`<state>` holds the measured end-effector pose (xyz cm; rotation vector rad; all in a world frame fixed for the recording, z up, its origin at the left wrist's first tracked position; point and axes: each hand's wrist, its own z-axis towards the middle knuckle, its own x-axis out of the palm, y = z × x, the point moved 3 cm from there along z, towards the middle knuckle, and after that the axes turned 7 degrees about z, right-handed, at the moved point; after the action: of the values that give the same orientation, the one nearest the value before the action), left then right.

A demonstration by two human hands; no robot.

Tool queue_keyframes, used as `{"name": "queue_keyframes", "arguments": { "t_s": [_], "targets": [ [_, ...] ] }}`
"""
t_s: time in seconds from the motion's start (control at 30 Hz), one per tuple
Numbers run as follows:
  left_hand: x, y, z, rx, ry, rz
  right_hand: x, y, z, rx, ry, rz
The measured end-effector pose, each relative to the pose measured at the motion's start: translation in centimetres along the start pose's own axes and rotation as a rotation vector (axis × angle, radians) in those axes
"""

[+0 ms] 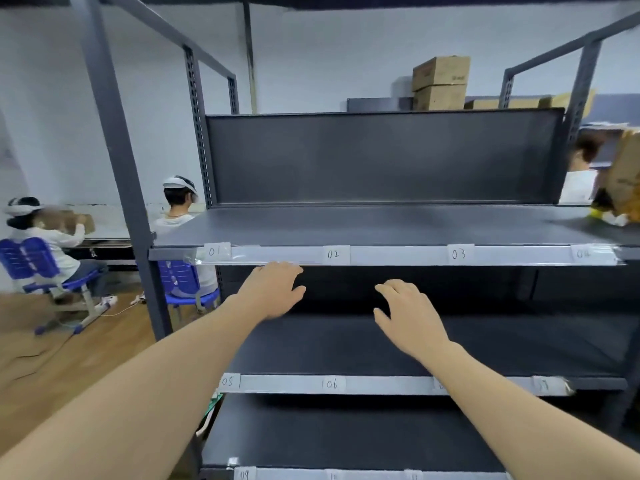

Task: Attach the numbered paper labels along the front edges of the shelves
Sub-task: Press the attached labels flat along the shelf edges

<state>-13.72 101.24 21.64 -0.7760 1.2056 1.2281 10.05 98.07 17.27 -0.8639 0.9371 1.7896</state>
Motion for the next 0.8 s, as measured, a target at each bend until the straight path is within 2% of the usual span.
{"name": "queue_keyframes", "arguments": {
  "t_s": [0.17,0.23,0.47,0.67,0.8],
  "targets": [
    [-0.5,-0.9,6.0,-0.028,-0.189,-0.14,0.2,0.9,8.3,-0.119,-0.106,0.093],
    [-0.4,-1.3,7.9,-0.013,-0.232,-0.121,0.5,0.9,10.9,-0.153,-0.107,0.129],
    [0.5,-1.6,11.8,-0.003,-0.247,-0.188,2.6,0.5,16.3,-0.145,-0.032,0.201],
    [0.5,-1.1,13.0,-0.015,-0.297,-0.19,2.0,0.1,17.7,-0.108,0.007,0.28],
    [0.6,-0.8,13.2,0.005,-0.269,-0.218,1.6,0.0,18.1,-0.052,0.072,0.345]
  ]
}}
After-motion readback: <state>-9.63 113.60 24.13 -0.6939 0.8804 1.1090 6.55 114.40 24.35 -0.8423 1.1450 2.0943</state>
